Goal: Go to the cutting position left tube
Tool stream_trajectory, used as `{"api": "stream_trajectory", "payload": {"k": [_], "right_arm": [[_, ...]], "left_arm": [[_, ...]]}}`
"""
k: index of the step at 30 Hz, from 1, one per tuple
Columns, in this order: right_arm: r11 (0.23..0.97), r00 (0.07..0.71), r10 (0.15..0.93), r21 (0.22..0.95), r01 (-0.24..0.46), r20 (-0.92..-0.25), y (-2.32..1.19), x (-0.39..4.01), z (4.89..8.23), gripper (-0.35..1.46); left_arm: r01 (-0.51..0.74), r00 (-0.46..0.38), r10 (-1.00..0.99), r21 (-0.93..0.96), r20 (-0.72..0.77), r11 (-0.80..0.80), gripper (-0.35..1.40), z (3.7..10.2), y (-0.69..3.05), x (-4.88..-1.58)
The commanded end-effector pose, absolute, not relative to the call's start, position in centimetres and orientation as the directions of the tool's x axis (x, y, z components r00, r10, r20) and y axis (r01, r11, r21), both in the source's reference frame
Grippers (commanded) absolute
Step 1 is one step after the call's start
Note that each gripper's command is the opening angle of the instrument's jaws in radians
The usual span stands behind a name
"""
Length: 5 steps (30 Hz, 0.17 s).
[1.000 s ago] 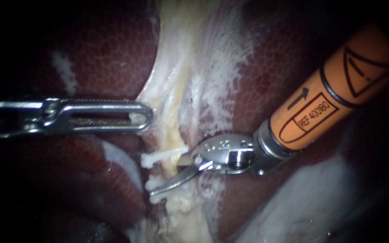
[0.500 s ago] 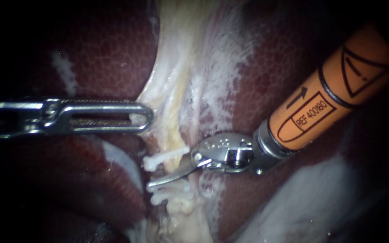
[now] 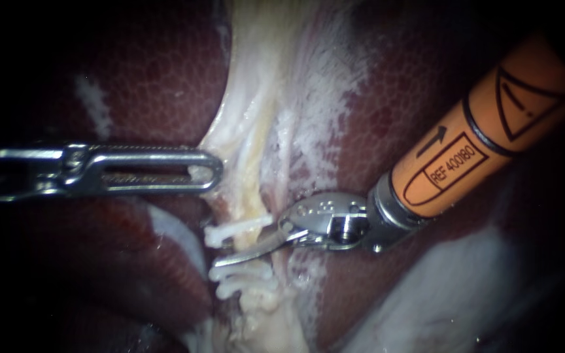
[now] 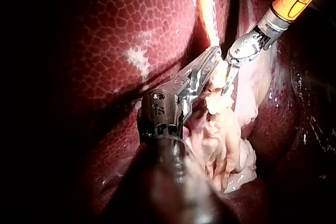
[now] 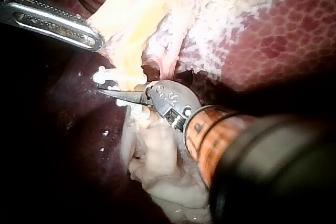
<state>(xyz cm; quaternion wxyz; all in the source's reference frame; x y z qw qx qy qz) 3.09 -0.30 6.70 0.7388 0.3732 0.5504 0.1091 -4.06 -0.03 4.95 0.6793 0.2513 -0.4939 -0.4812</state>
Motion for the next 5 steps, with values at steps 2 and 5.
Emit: {"api": "stream_trajectory", "payload": {"k": [2,5], "right_arm": [[0.698,0.370,0.572,0.671,0.250,-0.732,-0.30,3.09,6.70,0.16],[0.698,0.370,0.572,0.671,0.250,-0.732,-0.30,3.08,6.71,0.16]], "left_arm": [[0.406,0.049,-0.902,0.817,0.429,0.410,-0.35,4.95,-0.03,-4.06],[0.406,0.049,-0.902,0.816,0.429,0.410,-0.35,4.95,-0.03,-4.07]]}}
